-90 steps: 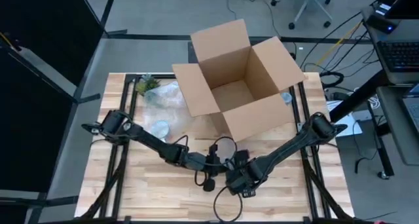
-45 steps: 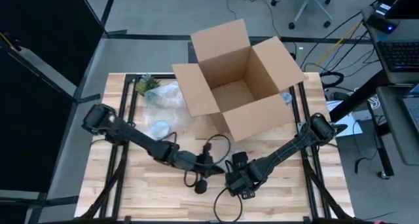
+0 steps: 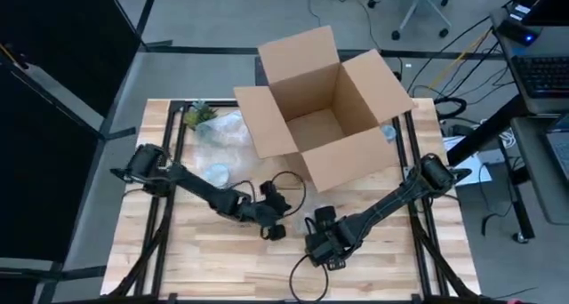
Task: Wrap mug
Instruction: Wrap the yellow mug with the bubble wrap
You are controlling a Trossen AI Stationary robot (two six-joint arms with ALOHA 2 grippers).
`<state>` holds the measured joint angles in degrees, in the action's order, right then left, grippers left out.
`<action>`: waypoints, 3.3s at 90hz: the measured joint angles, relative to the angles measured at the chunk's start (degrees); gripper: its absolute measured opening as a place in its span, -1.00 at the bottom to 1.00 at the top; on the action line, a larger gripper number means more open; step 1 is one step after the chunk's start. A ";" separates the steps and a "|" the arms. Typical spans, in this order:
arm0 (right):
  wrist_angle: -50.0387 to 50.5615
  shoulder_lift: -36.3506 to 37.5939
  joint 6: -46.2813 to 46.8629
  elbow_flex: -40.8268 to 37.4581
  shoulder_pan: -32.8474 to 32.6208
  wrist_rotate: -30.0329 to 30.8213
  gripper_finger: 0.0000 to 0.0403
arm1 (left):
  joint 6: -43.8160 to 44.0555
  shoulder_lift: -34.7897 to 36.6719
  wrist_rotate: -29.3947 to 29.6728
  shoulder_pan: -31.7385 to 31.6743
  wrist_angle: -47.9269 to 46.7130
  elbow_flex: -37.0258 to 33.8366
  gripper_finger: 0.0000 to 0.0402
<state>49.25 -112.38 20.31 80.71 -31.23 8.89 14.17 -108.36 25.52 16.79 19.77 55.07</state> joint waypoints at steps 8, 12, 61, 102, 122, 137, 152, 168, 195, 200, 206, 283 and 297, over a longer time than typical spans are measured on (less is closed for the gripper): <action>-0.03 0.00 0.01 0.00 -0.01 -0.01 0.25 | -3.83 0.10 -1.66 -0.61 5.92 1.49 -1.00; -0.07 0.02 0.01 0.00 -0.01 -0.01 0.25 | -5.89 0.24 -3.32 -0.63 7.87 1.73 -1.00; 1.89 0.09 -2.14 -0.26 -0.81 -1.84 0.25 | -11.59 -7.80 -15.01 2.04 8.20 11.71 -1.00; 4.71 7.78 1.49 0.51 -2.63 1.71 0.25 | -13.04 -7.74 -14.79 1.05 4.00 12.55 -1.00; 7.70 14.23 4.47 0.50 -3.28 2.21 0.25 | -13.06 -7.74 -14.53 1.29 4.32 12.45 -1.00; 10.31 18.42 3.88 0.50 -2.49 10.89 0.25 | -13.11 -7.75 -14.51 1.29 4.42 12.39 -1.00; 12.11 19.17 4.58 0.39 2.14 16.64 0.25 | -13.08 -7.80 -14.53 1.34 5.32 12.30 -1.00; 4.54 16.81 -0.49 -3.55 6.21 5.60 0.25 | -13.13 -7.82 -14.62 1.36 5.59 12.28 -1.00; 2.70 18.48 0.59 -3.76 2.13 -1.46 0.25 | -13.15 -7.82 -14.93 1.34 5.65 12.28 -1.00; 2.71 17.87 1.67 -3.79 0.91 -1.51 0.25 | -13.15 -7.82 -14.93 1.36 5.64 12.28 -1.00; 2.82 17.79 2.72 -3.85 -0.23 -0.34 0.25 | -13.15 -7.82 -14.93 1.36 5.72 12.28 -1.00; -11.69 10.95 2.57 -13.79 0.09 -0.32 0.12 | -13.15 -5.78 -13.54 2.61 -2.46 16.05 -1.00; -11.61 10.84 2.60 -13.86 0.09 -0.44 0.00 | -13.19 -3.18 -13.33 5.02 -15.64 22.05 -1.00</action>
<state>37.65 -101.54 22.91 66.85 -31.14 8.45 0.97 -111.54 12.19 21.81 4.14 77.12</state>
